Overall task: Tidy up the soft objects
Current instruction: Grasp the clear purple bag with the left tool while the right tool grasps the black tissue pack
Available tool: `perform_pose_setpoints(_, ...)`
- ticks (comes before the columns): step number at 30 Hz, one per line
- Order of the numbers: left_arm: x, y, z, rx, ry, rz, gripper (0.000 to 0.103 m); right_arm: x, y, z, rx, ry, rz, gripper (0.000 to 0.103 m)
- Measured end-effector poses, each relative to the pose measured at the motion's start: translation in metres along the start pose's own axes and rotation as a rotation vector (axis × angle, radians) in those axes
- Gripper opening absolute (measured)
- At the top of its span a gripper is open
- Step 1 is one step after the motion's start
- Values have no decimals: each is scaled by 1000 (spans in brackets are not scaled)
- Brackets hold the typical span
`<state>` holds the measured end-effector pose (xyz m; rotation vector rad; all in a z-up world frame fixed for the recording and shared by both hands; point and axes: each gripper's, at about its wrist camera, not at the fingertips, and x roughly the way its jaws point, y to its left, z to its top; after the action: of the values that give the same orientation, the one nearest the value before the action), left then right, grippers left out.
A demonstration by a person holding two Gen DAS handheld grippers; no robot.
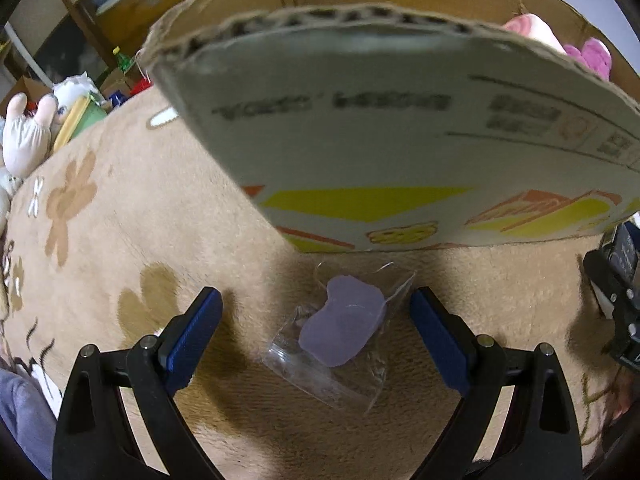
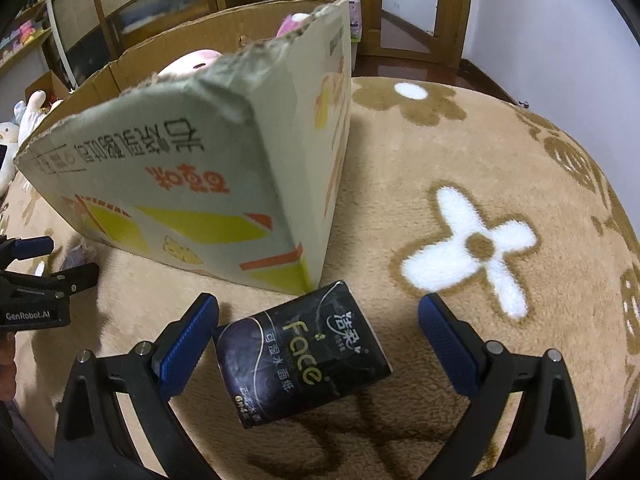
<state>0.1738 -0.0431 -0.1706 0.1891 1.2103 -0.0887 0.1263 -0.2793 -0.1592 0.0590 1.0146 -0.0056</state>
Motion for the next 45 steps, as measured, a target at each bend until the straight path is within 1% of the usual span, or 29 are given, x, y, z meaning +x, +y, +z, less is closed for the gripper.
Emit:
perform_pose_setpoints(7,9,13,0,-58,10,-56,93,5,8,-6,-21,5,-16,103)
perform_pose_setpoints(9,10,16,0,-65,7,-77,89,6,12,-8,-27,5,-18,103)
perform_pose_setpoints(10,10,18,-1,-67,5,-81,88,7,13,-9,-26,6,-18,103)
perform_pose_setpoints(13,8,24,-2,-70,-3,-97,78,8,15,-10,-25,7,-18,103)
perform_pose_setpoints(15,5,24,-2,-72,-10,-104,69,10,19,-12,-29,11,-23,103)
perform_pose_setpoints(16,4,25,-2,-73,-13,-101,66,10,18,-12,-31,14,-25,103)
perform_pose_setpoints(19,2,29,-4,-80,-21,-94,55,9,18,-15,-36,17,-30,100)
perform_pose_setpoints(20,1,30,-5,-84,-23,-89,49,9,19,-16,-36,18,-30,98)
perform_pose_setpoints(21,-1,30,-6,-88,-24,-87,46,8,19,-18,-35,18,-29,96)
perform_pose_setpoints(24,-2,35,-7,-106,-18,-95,46,5,21,-21,-32,20,-25,91)
perform_pose_setpoints(28,-4,38,-10,-114,-1,-95,46,4,24,-27,-35,23,-26,90)
perform_pose_setpoints(32,-2,41,-6,-132,15,-96,53,5,28,-33,-43,28,-32,90)
perform_pose_setpoints(34,-1,44,-10,-137,25,-95,53,3,28,-36,-44,30,-32,89)
perform_pose_setpoints(39,-1,46,-17,-152,46,-105,53,-8,26,-39,-44,35,-25,82)
perform_pose_setpoints(40,-2,47,-19,-152,46,-106,52,-9,26,-40,-45,36,-25,82)
perform_pose_setpoints(42,-2,46,-22,-151,48,-110,47,-9,26,-39,-46,36,-23,82)
perform_pose_setpoints(45,-1,48,-24,-163,43,-117,44,-11,25,-40,-46,33,-23,81)
